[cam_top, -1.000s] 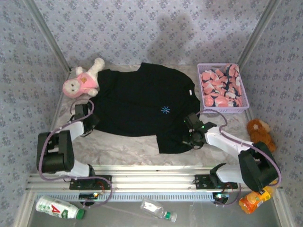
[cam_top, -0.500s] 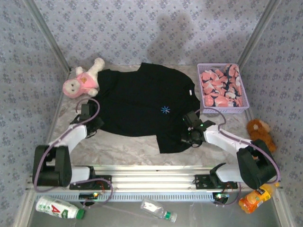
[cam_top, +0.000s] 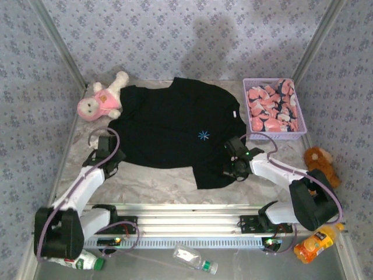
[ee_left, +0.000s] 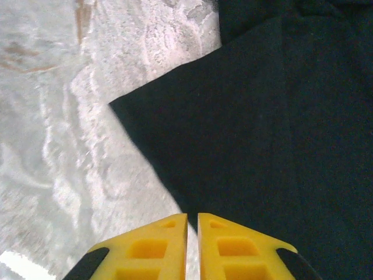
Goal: Fold and stack the mixed laundry pile
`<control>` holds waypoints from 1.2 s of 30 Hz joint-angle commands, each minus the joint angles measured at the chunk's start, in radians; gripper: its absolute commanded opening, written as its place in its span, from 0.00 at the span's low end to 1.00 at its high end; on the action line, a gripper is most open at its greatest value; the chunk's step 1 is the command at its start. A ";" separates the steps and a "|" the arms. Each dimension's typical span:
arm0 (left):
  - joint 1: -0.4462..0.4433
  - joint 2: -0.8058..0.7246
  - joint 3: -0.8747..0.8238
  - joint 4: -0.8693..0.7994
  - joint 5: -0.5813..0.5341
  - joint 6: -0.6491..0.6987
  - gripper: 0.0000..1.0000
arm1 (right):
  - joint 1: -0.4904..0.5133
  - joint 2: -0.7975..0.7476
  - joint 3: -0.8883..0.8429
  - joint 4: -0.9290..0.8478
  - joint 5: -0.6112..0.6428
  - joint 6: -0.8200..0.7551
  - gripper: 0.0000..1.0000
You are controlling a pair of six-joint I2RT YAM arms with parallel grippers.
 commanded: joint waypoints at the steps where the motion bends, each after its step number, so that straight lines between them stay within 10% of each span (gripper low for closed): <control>1: 0.021 0.131 0.063 0.180 0.009 0.062 0.01 | -0.003 0.011 0.017 0.017 0.030 -0.013 0.00; 15: 0.090 0.381 0.058 0.083 0.013 -0.007 0.00 | -0.010 0.027 0.009 0.057 0.027 -0.001 0.00; 31: 0.006 -0.063 -0.079 -0.365 0.040 -0.155 0.00 | -0.081 -0.007 -0.018 0.083 0.009 -0.039 0.00; 36: 0.014 -0.032 0.093 -0.290 -0.013 -0.013 0.18 | -0.088 -0.042 -0.029 0.058 0.014 -0.042 0.00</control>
